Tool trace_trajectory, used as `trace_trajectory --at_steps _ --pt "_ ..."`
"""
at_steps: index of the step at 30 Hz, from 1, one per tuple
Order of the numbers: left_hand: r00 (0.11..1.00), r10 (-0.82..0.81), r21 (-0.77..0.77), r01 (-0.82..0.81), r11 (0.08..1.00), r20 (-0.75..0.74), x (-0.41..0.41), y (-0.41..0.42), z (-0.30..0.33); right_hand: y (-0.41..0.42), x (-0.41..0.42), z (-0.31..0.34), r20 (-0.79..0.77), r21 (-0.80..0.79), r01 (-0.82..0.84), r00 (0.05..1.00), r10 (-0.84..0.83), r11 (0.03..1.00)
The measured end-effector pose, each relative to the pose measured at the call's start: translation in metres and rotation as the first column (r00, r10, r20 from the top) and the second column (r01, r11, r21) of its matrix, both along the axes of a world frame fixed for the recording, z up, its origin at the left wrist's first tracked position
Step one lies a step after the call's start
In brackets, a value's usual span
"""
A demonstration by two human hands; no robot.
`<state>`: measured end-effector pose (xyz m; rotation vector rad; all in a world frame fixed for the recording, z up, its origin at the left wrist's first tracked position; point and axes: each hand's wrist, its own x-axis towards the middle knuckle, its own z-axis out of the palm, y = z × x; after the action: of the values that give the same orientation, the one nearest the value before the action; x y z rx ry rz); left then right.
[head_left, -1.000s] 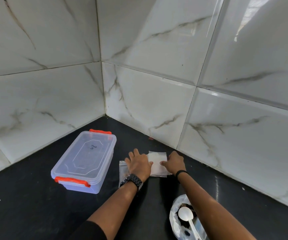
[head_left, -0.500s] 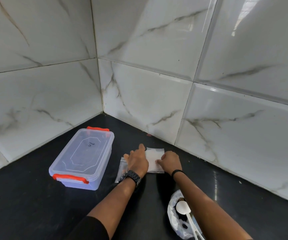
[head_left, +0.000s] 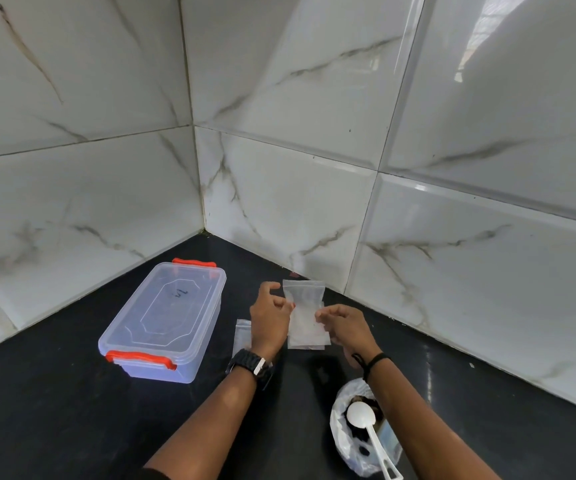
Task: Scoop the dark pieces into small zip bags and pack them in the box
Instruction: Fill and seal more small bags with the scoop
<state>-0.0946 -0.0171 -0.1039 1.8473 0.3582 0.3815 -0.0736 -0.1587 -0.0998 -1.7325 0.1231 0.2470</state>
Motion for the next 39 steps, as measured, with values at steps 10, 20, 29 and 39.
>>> trace_trajectory --at_steps 10,20,29,39 --pt "0.975 -0.198 0.079 0.19 0.979 0.097 -0.106 -0.014 0.02 -0.037 -0.081 0.041 0.24 -0.18 -0.115 0.958 0.157 0.977" --pt "0.989 -0.028 0.191 0.001 0.982 0.143 -0.195 -0.032 0.018 -0.043 -0.169 0.054 0.412 -0.432 -0.091 0.865 0.286 0.897" --pt "0.99 -0.141 -0.511 0.136 0.849 0.031 -0.235 -0.063 0.014 -0.036 -0.221 0.03 0.451 -0.259 -0.074 0.873 0.188 0.963" --pt "0.985 -0.143 -0.593 0.17 0.787 0.093 -0.235 -0.063 0.02 -0.043 -0.235 0.023 0.48 -0.249 -0.072 0.857 0.188 0.966"
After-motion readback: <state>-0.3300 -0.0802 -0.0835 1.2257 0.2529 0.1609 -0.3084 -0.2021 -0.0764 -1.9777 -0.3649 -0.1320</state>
